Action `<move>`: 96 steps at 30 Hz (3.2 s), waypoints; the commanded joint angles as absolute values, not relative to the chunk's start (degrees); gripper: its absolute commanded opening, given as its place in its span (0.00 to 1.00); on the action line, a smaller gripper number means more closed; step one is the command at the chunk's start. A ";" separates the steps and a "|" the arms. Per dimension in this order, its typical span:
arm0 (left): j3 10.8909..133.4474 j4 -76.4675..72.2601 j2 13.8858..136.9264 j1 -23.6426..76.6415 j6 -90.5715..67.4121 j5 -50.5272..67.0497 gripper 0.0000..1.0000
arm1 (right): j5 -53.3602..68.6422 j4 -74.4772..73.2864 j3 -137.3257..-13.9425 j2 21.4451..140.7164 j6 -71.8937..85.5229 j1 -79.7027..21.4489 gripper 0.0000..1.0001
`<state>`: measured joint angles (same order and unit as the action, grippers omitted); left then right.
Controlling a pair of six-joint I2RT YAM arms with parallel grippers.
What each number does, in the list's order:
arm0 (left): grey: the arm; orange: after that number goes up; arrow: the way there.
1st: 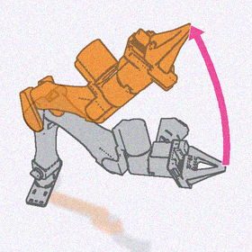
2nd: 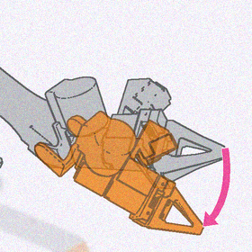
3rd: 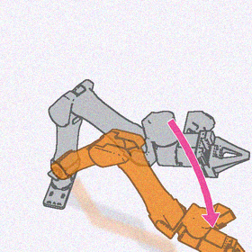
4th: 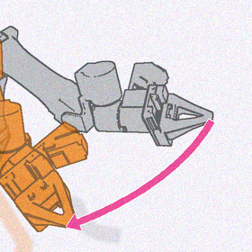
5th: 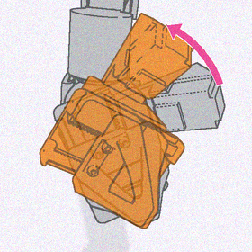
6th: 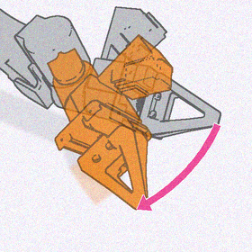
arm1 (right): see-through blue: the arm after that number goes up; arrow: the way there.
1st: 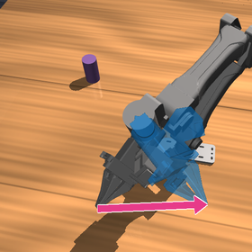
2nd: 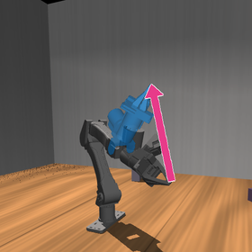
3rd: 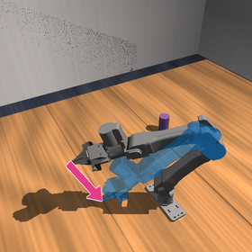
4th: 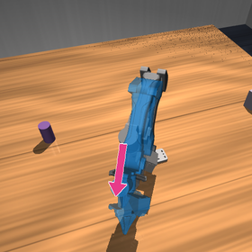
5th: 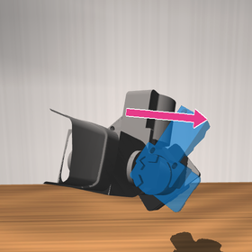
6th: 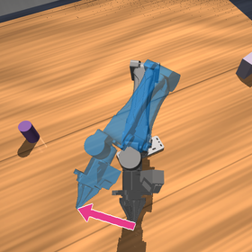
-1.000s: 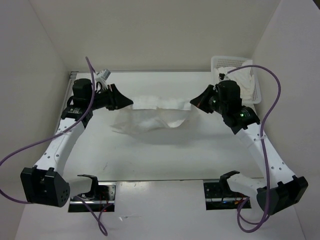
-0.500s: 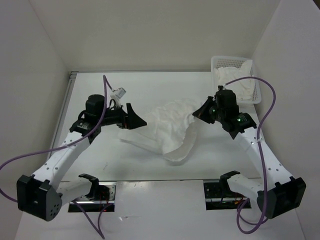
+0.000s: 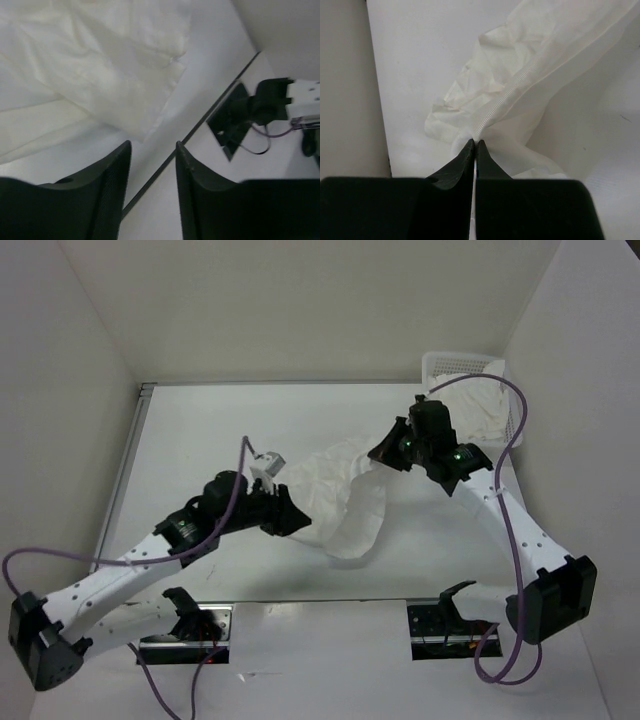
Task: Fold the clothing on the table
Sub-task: Fold the skirt
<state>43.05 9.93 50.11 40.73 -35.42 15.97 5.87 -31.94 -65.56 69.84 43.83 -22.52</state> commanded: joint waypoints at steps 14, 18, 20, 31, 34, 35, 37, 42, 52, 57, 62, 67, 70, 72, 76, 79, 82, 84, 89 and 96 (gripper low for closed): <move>43.77 9.67 64.93 63.28 -63.61 -29.78 0.83 | 5.36 -24.26 -74.09 78.13 42.63 -23.47 0.00; 44.29 6.17 71.09 66.17 -67.05 -31.03 0.83 | 5.89 -23.21 -74.09 78.66 42.63 -23.47 0.00; 45.17 3.27 74.08 66.18 -67.06 -30.50 0.83 | 5.89 -23.20 -74.09 78.66 42.63 -23.47 0.00; 45.18 2.71 81.83 66.71 -75.67 -38.93 0.82 | 5.72 -23.99 -72.33 75.59 42.10 -23.47 0.00; 44.31 5.97 80.78 66.71 -77.95 -41.48 0.81 | 5.10 -24.52 -71.81 74.27 42.10 -23.47 0.00; 43.77 7.11 80.77 66.71 -78.65 -42.01 0.81 | 5.10 -24.52 -71.81 73.75 42.10 -23.47 0.00; 42.37 7.73 80.77 66.71 -79.98 -42.62 0.81 | 5.10 -24.52 -71.81 72.16 42.71 -23.47 0.00; 41.66 7.73 82.96 66.71 -81.56 -44.99 0.76 | 5.71 -25.14 -69.53 67.78 44.12 -23.47 0.00; 49.75 12.66 92.91 66.71 -83.85 -49.92 0.40 | 9.31 -24.43 -64.34 63.20 46.05 -23.47 0.00; 46.59 7.40 85.44 66.71 -81.30 -47.73 0.40 | 8.61 -24.96 -62.58 62.67 46.05 -23.47 0.00; 44.56 4.04 83.66 66.71 -81.30 -49.04 0.43 | 9.93 -24.35 -62.58 62.67 46.05 -23.47 0.00; 46.84 4.22 88.76 66.71 -81.30 -47.64 0.42 | 9.93 -24.87 -63.10 62.14 46.05 -23.47 0.00; 46.85 4.22 90.17 66.71 -81.30 -47.64 0.42 | 9.93 -25.58 -63.63 62.14 46.05 -23.47 0.00; 46.85 5.61 90.88 66.71 -82.08 -48.16 0.42 | 9.93 -25.58 -64.16 62.14 46.05 -23.47 0.00; 46.14 8.08 91.49 66.71 -84.02 -49.48 0.42 | 11.07 -25.58 -64.16 62.14 46.05 -23.47 0.00; 46.14 9.22 89.92 66.71 -84.64 -50.10 0.42 | 11.07 -25.58 -64.16 62.14 46.05 -23.47 0.00; 45.62 10.46 88.59 66.71 -84.64 -50.71 0.45 | 11.07 -25.58 -64.68 62.14 46.05 -23.47 0.00; 45.00 9.76 88.59 66.71 -84.64 -52.37 0.45 | 11.60 -25.58 -64.69 62.14 46.05 -23.47 0.00; 47.28 7.12 92.71 66.71 -83.85 -54.05 0.45 | 12.74 -25.58 -64.69 61.00 47.10 -23.47 0.00; 48.34 -0.87 98.17 64.86 -81.12 -52.65 0.45 | 13.27 -27.42 -64.69 59.06 47.72 -23.47 0.00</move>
<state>46.89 3.90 96.16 65.84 -82.06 -51.51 11.79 -28.32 -62.35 61.45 46.70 -23.00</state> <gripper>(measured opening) 0.446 0.008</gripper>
